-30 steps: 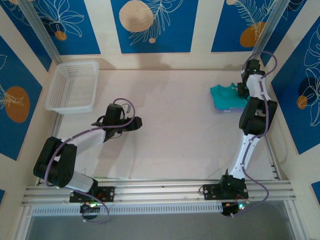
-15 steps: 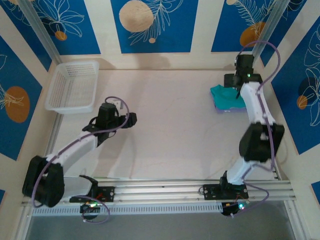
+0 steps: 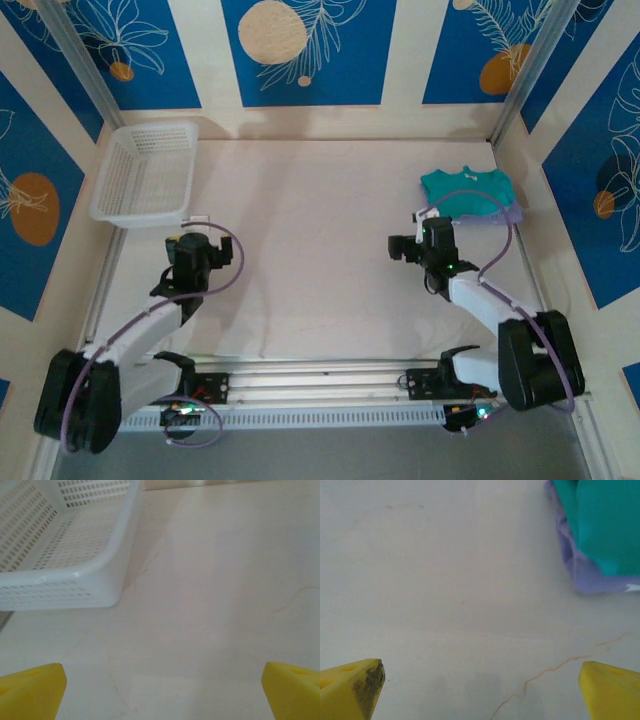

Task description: Fold the inside-out t-shirt

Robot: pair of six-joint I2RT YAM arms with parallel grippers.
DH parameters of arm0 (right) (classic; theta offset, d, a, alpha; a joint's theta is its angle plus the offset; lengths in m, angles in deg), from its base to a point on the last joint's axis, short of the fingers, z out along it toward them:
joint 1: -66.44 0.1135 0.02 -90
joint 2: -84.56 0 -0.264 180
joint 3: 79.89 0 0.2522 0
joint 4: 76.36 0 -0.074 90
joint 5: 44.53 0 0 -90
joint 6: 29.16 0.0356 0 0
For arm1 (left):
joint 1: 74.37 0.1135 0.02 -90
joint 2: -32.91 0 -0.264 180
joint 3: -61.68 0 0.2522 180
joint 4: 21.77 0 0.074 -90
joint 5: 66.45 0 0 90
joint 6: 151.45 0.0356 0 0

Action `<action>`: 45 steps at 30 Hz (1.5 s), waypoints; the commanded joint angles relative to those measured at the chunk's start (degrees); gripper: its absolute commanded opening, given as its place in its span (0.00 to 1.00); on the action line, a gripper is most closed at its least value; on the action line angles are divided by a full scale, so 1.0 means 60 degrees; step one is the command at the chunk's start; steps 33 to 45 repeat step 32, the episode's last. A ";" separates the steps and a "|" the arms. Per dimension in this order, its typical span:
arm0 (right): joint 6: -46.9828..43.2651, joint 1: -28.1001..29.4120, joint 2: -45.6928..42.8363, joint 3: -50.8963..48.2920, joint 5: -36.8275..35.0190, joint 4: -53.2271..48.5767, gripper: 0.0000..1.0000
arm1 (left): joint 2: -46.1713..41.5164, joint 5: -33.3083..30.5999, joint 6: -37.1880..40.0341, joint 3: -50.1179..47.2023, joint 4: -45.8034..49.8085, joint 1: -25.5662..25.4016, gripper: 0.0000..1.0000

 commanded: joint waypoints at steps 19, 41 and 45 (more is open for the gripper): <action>0.0026 -0.1782 0.2537 -0.0763 0.1914 0.6173 0.99 | 0.4460 0.2445 0.1185 -0.0447 -0.6487 0.1519 1.00; -0.0069 -0.1826 0.2592 -0.0724 0.2220 0.6158 0.99 | 0.4477 0.2444 0.1213 -0.0443 -0.6567 0.1527 1.00; -0.0069 -0.1826 0.2592 -0.0724 0.2220 0.6158 0.99 | 0.4477 0.2444 0.1213 -0.0443 -0.6567 0.1527 1.00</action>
